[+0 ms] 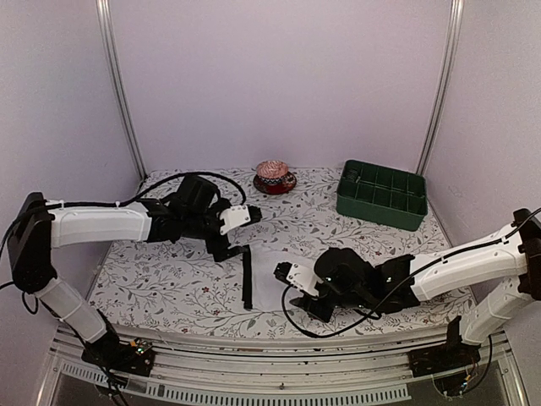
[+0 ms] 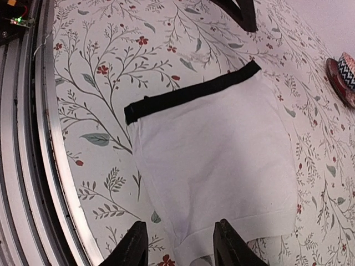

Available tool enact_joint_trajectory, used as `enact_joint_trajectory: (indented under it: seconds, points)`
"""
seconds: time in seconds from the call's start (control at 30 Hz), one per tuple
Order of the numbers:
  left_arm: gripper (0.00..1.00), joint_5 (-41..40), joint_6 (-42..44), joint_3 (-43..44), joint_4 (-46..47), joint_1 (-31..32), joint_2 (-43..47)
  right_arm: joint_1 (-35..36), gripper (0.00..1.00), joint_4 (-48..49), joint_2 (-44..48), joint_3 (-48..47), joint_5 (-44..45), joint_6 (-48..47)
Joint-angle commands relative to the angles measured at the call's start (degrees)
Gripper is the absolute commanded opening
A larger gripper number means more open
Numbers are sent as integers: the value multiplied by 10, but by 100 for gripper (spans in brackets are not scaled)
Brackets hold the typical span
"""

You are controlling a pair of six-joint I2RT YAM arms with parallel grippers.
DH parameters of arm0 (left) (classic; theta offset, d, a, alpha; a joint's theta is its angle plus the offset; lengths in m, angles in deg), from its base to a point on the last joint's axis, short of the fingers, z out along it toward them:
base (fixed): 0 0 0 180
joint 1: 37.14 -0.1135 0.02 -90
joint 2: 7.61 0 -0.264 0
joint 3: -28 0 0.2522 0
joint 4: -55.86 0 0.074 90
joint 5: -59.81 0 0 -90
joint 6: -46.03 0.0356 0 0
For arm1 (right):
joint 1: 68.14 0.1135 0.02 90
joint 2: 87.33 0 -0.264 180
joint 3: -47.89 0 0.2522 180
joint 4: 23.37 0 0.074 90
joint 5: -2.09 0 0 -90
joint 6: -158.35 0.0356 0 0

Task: Roll the underwear
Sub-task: Smooth out the underwear at the center of the board, then pick up the underwear from the center of the board.

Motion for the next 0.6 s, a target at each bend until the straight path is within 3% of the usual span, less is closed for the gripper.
enact_joint_trajectory:
  seconds: [0.0,0.13,0.4,0.57]
  points:
    - [98,7,18,-60,-5,53,-2,15,41,-28,2,21,39,104]
    - [98,18,46,-71,-26,83,-18,38,41,-65,-47,6,59,139]
    - [98,84,163,-202,29,104,106,76,58,-113,-117,-24,137,121]
    - [99,57,207,-250,63,122,117,76,61,-132,-126,-22,178,123]
